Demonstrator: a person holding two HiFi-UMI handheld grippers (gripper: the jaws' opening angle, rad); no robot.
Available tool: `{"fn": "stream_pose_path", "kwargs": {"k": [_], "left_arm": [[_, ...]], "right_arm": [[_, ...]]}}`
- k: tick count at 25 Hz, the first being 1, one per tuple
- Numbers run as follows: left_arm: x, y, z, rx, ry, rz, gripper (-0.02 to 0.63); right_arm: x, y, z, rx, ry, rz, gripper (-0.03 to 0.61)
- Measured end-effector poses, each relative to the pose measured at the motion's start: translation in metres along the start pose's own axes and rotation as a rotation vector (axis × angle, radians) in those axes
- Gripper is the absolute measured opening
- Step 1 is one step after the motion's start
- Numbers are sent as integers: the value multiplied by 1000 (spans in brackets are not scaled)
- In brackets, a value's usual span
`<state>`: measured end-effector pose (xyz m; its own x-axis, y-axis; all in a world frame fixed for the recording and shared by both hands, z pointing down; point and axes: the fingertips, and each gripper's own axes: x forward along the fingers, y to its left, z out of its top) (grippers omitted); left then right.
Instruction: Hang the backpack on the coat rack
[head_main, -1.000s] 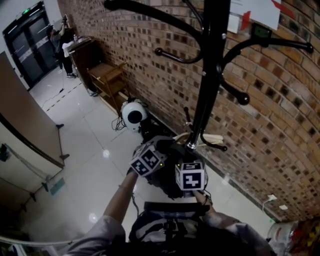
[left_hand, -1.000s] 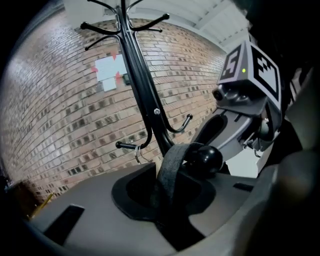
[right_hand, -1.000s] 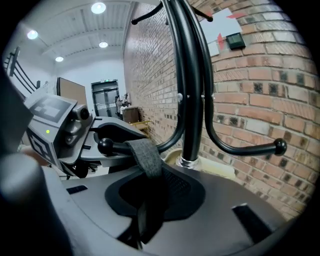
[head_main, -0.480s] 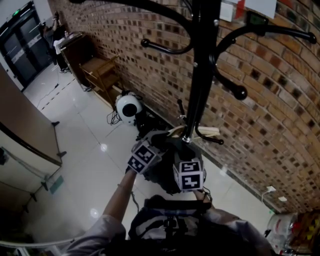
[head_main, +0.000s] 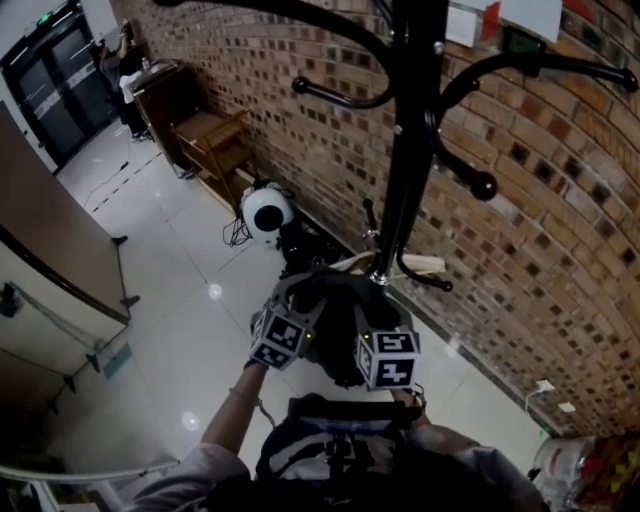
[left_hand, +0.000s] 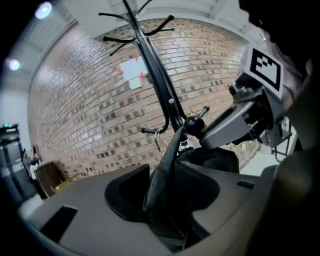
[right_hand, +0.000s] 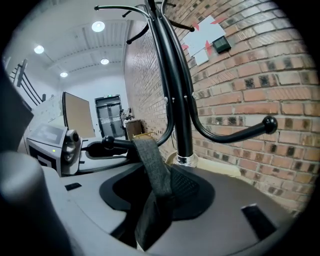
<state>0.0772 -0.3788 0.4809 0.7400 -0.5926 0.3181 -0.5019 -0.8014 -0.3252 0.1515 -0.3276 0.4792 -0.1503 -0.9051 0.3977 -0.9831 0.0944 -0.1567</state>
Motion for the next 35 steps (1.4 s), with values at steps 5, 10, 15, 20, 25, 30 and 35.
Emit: {"fn": "stream_pose_path", "kwargs": {"k": [5, 10, 15, 20, 25, 30, 35], "left_arm": [[-31, 24, -33, -224, -2, 101, 84], [-44, 29, -43, -302, -2, 148, 41], [-45, 8, -44, -313, 5, 129, 40], [-59, -12, -39, -388, -25, 110, 40], [-97, -26, -40, -522, -38, 131, 40], [-146, -37, -48, -584, -40, 146, 40], [-218, -41, -73, -647, -23, 201, 40]], "right_arm": [[-13, 2, -3, 71, -45, 8, 170], [-23, -3, -6, 144, -59, 7, 169], [-41, -12, -4, 153, -108, -55, 109], [-54, 3, -14, 180, -115, -23, 39], [-64, 41, -32, 149, -84, 39, 14], [-78, 82, -42, 165, -68, 99, 12], [-97, 140, -60, 140, -54, 164, 12]]}}
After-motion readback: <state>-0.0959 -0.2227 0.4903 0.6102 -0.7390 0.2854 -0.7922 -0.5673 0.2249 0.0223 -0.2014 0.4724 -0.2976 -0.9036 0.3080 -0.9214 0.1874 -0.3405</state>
